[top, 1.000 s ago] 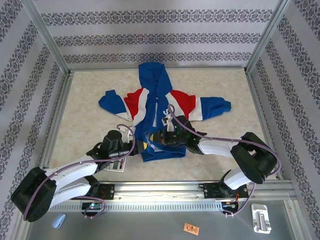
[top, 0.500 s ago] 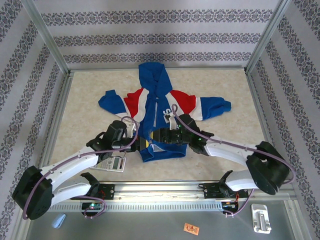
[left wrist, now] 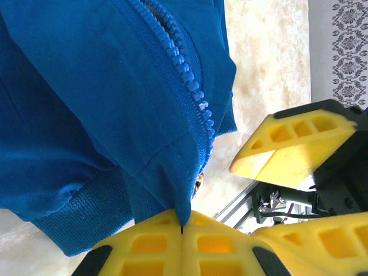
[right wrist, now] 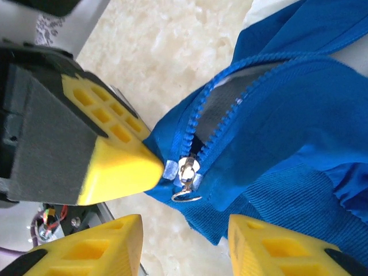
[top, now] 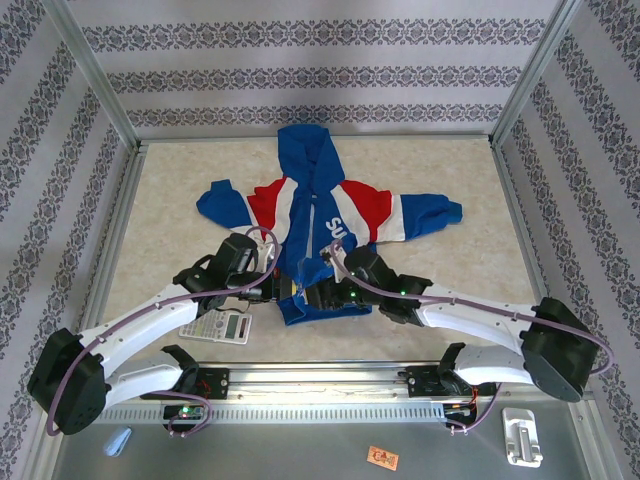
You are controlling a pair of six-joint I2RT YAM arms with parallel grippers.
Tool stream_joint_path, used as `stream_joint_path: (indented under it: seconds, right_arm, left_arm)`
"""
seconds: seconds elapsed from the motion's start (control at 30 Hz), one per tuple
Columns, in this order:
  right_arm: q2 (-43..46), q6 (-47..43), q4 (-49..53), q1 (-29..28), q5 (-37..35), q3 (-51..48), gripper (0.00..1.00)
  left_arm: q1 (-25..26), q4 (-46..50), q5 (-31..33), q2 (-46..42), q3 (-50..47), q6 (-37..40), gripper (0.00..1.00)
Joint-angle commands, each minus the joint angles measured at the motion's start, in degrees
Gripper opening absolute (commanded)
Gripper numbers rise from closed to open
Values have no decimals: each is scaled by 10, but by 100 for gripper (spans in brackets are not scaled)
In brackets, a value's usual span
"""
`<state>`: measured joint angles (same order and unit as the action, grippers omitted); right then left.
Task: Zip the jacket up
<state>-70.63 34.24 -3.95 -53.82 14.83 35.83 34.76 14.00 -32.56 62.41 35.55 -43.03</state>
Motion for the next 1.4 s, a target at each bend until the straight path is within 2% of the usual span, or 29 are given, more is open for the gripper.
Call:
stream_joint_path:
  seconds: [0.0, 0.13, 0.33, 0.57, 0.63, 0.8, 1.1, 1.2, 1.37]
  right_arm:
    - [-20, -18, -2, -12, -18, 18, 41]
    - [-41, -11, -27, -23, -14, 23, 36]
    - [-62, -6, -44, -33, -10, 32, 43]
    - [-84, 1, -56, -34, -26, 36, 44]
    - [-89, 3, -56, -34, -39, 34, 42]
    - [-82, 4, -51, -34, -66, 24, 28]
    - [-43, -30, -22, -34, -72, 17, 6]
    - [-46, -36, -12, -34, -70, 23, 4]
    - [-63, -32, -17, -34, -59, 24, 12]
  left_arm:
    - [-4, 19, -3, 2, 14, 4, 0]
    - [-4, 27, -3, 6, 20, 8, 0]
    - [-4, 26, -3, 6, 18, 8, 0]
    - [-4, 24, -6, 5, 17, 8, 0]
    - [-4, 25, -6, 6, 17, 10, 0]
    - [-4, 31, -3, 2, 16, 12, 0]
    - [-4, 32, -1, -1, 10, 15, 0]
    - [-4, 33, -3, 3, 12, 18, 0]
    - [-4, 33, -5, 6, 15, 19, 0]
